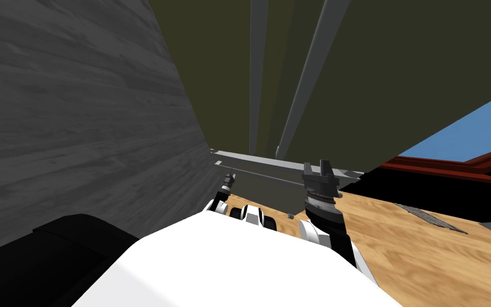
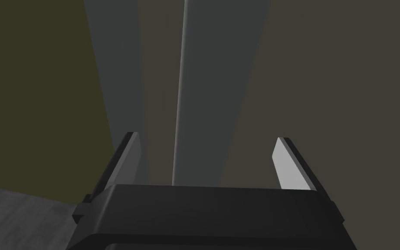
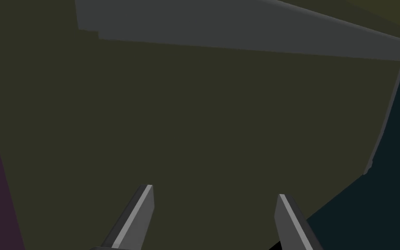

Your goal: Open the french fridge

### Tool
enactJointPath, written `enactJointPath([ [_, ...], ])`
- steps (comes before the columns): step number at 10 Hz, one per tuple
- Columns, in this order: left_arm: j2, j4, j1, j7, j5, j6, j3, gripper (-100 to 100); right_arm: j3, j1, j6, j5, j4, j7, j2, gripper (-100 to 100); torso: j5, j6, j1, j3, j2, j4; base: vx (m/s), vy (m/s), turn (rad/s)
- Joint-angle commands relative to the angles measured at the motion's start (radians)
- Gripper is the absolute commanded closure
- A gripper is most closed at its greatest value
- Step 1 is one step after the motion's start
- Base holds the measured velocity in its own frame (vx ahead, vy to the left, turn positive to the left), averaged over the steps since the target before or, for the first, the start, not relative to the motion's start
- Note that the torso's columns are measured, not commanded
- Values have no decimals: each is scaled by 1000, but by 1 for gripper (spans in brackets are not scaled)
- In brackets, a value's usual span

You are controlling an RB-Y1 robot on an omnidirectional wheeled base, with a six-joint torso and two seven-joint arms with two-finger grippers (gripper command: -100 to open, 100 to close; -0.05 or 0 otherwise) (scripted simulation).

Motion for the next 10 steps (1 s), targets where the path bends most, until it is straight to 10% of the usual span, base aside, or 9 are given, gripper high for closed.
enactJointPath([
  [1, -5, 32, -12, 2, -1, -7, -3, -100, 0, 0, 0, 0, 0, 0, 0, 0, 0, 0, 2, 0, 0, 0, -2, 38, -18],
  [3, -5, 24, -18, 3, 1, 5, 0, -100, 0, 0, 0, 0, 0, 0, 0, 0, 0, 0, 0, -3, -6, -1, 52, 5, -3],
  [4, -4, 22, -19, 4, 1, 9, 0, 100, 0, 0, 0, 0, 0, 0, 0, 0, 0, 0, 1, -3, -4, -2, 6, 1, 4],
  [10, 10, -24, 21, 9, 0, 13, -16, 100, 0, 0, 0, 0, 0, 0, 0, 0, 1, 1, 1, -5, -10, -2, -155, 10, 21],
])
